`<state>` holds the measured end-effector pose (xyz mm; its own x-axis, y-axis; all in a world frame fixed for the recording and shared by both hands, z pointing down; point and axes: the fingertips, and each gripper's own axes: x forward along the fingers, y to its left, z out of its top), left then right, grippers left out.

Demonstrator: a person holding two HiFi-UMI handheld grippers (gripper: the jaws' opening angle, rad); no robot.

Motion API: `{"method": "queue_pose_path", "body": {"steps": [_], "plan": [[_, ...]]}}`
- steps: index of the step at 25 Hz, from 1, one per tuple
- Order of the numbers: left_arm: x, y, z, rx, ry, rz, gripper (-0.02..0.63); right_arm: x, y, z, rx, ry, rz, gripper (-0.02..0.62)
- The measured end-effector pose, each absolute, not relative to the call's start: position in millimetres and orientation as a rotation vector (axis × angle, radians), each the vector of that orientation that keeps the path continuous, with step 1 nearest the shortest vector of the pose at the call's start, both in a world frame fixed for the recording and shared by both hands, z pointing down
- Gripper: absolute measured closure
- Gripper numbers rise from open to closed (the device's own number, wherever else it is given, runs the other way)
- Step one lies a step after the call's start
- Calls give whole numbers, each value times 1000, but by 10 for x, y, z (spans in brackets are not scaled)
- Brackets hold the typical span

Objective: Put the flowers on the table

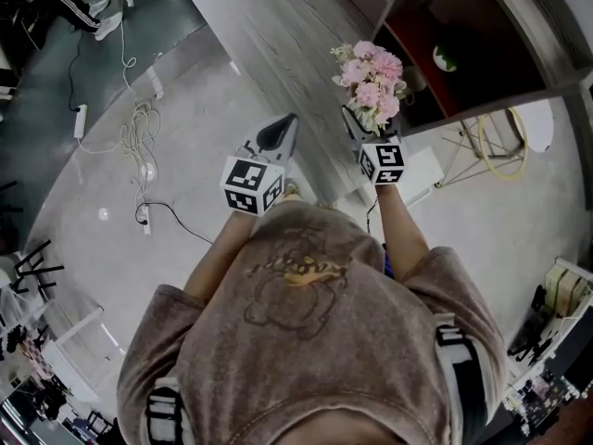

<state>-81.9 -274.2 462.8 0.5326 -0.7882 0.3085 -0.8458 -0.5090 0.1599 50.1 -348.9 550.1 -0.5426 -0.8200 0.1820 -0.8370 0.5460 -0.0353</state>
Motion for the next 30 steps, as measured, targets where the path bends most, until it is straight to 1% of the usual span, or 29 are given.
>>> {"method": "queue_pose_path", "body": {"steps": [7,22,30], "plan": [[-902,-2750,4681,2463,-1351,274,588,445,-3459,5512,1408,-2650,184,273],[-791,-2723,4653,2484,-1306,245,588,424,-3292,5561,1364,-2640,192,270],[-778,-2676,4612,2479,-1316,206,588,443,-3279,5679,1334,-2629,314,256]]}}
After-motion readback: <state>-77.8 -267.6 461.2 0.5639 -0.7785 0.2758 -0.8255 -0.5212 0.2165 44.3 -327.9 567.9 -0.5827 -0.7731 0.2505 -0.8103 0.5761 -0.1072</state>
